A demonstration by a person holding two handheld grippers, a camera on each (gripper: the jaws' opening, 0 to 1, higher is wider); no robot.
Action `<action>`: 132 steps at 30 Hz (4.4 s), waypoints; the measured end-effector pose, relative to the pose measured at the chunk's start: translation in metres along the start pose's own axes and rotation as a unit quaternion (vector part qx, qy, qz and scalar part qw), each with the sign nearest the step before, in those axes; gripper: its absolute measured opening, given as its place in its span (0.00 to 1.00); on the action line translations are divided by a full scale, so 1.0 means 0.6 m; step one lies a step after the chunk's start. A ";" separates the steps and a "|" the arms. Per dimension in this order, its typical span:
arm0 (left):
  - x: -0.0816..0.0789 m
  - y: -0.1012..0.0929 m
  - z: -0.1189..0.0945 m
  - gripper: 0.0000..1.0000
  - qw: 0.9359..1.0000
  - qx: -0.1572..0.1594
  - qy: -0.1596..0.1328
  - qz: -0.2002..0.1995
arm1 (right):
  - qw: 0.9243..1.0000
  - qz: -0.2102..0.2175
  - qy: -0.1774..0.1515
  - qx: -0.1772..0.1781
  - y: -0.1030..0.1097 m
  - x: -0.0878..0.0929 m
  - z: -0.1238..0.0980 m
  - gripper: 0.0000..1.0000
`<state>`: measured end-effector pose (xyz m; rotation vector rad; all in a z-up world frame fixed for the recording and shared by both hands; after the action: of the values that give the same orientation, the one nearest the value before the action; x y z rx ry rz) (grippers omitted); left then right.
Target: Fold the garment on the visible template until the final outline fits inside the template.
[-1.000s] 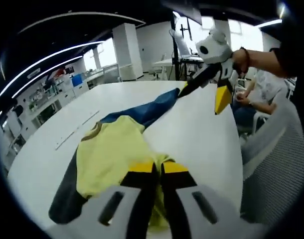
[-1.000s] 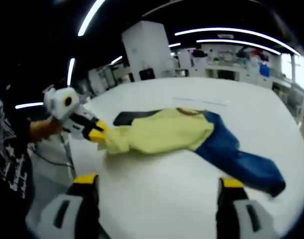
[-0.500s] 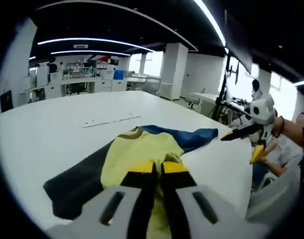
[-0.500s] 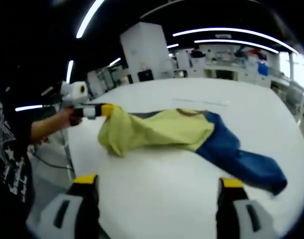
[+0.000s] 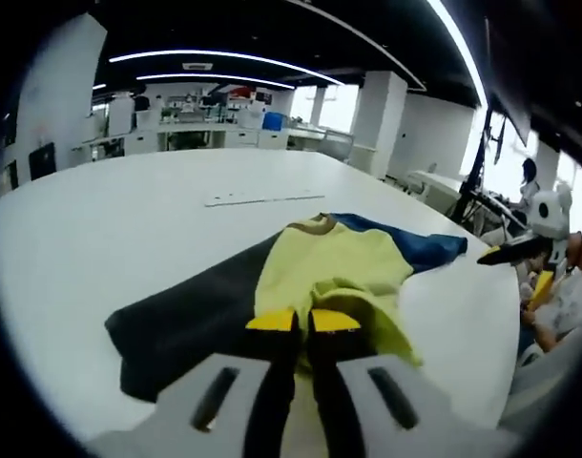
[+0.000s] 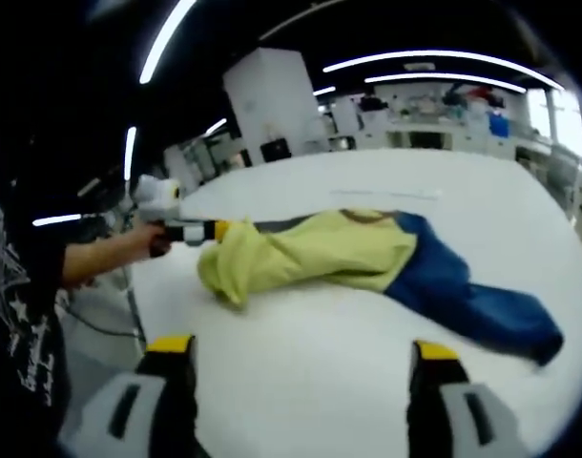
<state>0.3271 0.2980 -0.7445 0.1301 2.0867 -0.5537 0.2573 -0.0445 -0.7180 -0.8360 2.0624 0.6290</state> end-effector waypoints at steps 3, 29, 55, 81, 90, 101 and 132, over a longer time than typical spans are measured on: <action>0.011 0.006 0.003 0.01 1.000 -0.014 0.014 0.011 | 1.000 0.004 0.001 -0.003 0.004 0.002 0.006 0.91; 0.019 -0.008 -0.095 0.26 0.999 -0.029 -0.028 0.014 | 0.999 0.007 -0.003 -0.051 0.043 -0.002 0.074 0.76; 0.131 -0.067 -0.109 0.40 0.998 -0.045 0.044 -0.007 | 0.998 0.025 -0.013 -0.060 0.086 -0.027 0.163 0.39; 0.152 -0.067 -0.069 0.09 0.997 -0.057 0.057 -0.017 | 0.996 0.062 -0.009 -0.067 0.106 -0.024 0.234 0.16; 0.151 -0.066 -0.068 0.00 0.997 -0.047 0.055 -0.036 | 0.995 0.064 -0.006 -0.070 0.106 -0.022 0.244 0.05; 0.145 -0.060 -0.085 0.00 0.996 -0.052 0.062 -0.037 | 0.996 0.051 -0.001 -0.069 0.107 -0.020 0.241 0.00; 0.118 -0.064 -0.163 0.00 0.995 -0.056 0.054 -0.057 | 1.000 0.002 -0.020 0.014 0.043 0.000 0.080 0.00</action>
<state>0.2007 0.2976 -0.7454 -0.0249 2.2349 -0.5058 0.2617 0.0045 -0.7408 -0.7971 2.0333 0.6126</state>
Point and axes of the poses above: the point that each gripper's makers call its tool centre point, and the gripper's own axes: z roughly forward along the fingers, y roughly to its left, x roughly out of its underside, the point moved 9 cm from there along -z, roughly backward along the fingers, and after that the axes turned 10 degrees about -z, right-handed, at the moved point
